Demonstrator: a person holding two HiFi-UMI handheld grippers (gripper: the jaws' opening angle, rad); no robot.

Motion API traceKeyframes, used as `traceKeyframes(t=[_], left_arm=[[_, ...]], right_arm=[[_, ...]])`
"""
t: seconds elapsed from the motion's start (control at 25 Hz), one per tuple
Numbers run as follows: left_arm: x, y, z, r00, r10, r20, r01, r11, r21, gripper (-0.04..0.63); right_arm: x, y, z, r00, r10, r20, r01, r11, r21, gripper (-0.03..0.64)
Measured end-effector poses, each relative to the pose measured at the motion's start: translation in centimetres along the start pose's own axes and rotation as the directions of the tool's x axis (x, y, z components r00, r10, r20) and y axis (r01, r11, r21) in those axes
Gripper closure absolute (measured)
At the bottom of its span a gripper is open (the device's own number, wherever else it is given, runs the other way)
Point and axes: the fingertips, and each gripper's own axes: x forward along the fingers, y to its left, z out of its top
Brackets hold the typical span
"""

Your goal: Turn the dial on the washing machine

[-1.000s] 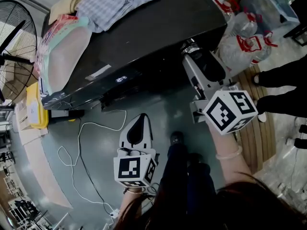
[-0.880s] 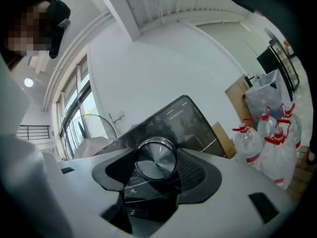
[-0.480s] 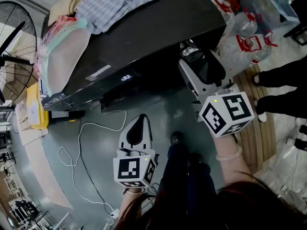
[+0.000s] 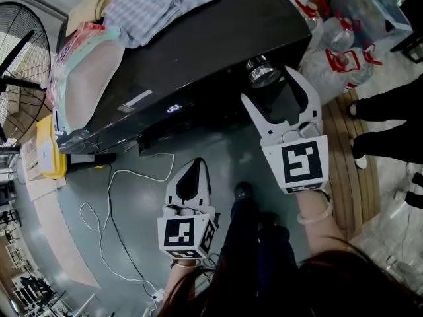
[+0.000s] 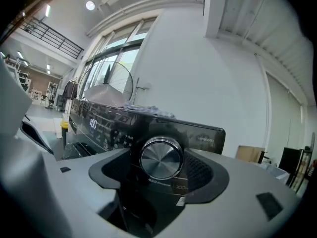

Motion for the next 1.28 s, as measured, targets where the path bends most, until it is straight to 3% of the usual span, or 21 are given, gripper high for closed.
traceKeyframes(t=[0.16,0.32,0.48,0.68,1.28], left_arm=[[-0.1,0.3,0.0,1.0,0.006,0.002,-0.006,1.0,-0.003,0.578],[-0.2,0.5,-0.1,1.0,0.01,0.004,-0.01,1.0,-0.006,0.578],[-0.1,0.7,-0.2,1.0,0.01,0.002,-0.01,1.0,-0.009,0.578],[-0.2,0.6,-0.5,1.0,0.011,-0.005,-0.011,1.0,-0.011,0.578],[-0.5,0.4,0.5,1.0,0.028,0.011,-0.028,1.0,-0.009,0.578]], right_arm=[[-0.2,-0.5,-0.2,1.0,-0.03,-0.007,0.03,0.999,-0.016,0.335],[-0.3,-0.7,-0.5,0.999,-0.043,-0.009,0.043,0.999,0.029,0.337],[-0.4,-1.3,-0.8,0.999,-0.044,0.016,0.04,0.983,0.181,0.333],[-0.6,-1.8,-1.2,0.997,-0.052,0.048,0.028,0.91,0.414,0.333],[-1.2,-1.6,-1.7,0.999,-0.031,0.04,0.013,0.918,0.396,0.331]])
